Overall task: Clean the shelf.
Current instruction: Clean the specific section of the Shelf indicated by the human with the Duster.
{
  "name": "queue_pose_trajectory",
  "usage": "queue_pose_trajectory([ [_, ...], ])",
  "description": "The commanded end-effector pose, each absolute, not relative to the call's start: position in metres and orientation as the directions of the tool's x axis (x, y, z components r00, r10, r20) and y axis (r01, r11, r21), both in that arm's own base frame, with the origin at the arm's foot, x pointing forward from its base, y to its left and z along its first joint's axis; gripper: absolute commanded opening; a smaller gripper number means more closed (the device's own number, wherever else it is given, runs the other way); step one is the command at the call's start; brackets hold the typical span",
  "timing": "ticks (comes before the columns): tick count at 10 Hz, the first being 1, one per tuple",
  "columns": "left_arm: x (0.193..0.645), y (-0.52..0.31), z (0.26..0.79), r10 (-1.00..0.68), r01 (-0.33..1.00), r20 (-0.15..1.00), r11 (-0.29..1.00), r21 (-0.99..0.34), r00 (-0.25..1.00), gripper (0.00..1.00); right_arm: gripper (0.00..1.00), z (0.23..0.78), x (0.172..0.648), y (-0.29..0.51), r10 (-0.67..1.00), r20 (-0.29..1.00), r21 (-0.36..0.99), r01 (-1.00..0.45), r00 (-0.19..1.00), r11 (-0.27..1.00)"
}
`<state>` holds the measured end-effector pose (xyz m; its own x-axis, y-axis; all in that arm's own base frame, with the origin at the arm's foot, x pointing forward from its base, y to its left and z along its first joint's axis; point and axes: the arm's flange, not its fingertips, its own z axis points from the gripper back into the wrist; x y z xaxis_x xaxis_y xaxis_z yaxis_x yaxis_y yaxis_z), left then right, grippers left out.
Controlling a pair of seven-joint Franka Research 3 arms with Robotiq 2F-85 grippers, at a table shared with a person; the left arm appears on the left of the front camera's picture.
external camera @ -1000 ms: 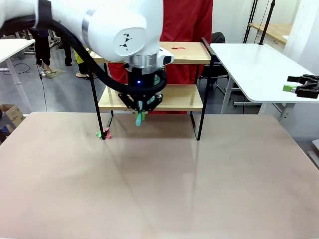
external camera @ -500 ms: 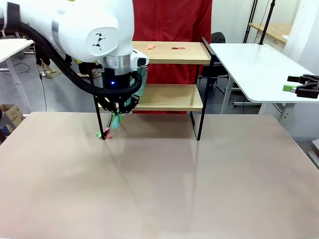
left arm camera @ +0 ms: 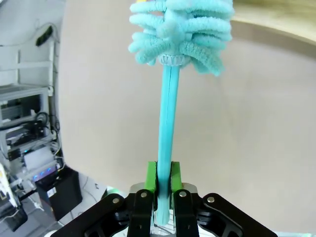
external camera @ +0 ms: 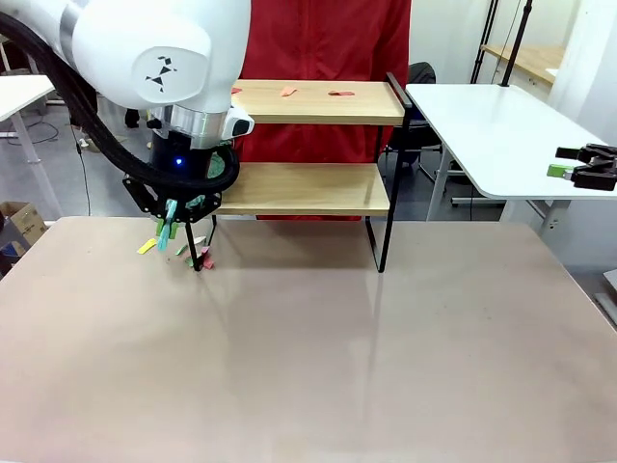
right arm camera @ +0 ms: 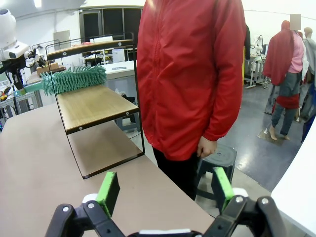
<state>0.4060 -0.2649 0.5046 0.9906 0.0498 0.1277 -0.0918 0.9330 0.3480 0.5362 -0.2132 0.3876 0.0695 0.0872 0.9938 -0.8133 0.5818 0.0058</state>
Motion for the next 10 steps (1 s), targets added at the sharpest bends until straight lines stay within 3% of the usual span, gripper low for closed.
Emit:
queue_pose_trajectory([
  [1,0.382,-0.263,0.52,0.138,-0.226,0.225,0.872,0.434,0.964,0.13,1.0,0.395,0.537,-0.21,0.089,0.992,0.016,-0.804,0.086,0.595],
  [4,0.378,-0.299,0.525,-0.014,-0.084,0.283,0.939,0.333,0.959,0.13,1.0,0.395,0.537,-0.21,0.089,0.992,0.016,-0.804,0.086,0.595],
  [5,0.378,-0.287,0.526,0.047,-0.134,0.231,0.916,0.379,0.972,0.13,1.0,0.395,0.537,-0.21,0.089,0.992,0.016,-0.804,0.086,0.595],
  [8,0.376,-0.297,0.526,0.025,-0.115,0.242,0.923,0.368,0.97,0.13,1.0,0.395,0.537,-0.21,0.089,0.992,0.016,-0.804,0.086,0.595],
  [10,0.37,-0.295,0.538,-0.139,0.025,0.362,0.953,0.301,0.922,0.13,1.0,0.395,0.537,-0.21,0.089,0.992,0.016,-0.804,0.086,0.595],
])
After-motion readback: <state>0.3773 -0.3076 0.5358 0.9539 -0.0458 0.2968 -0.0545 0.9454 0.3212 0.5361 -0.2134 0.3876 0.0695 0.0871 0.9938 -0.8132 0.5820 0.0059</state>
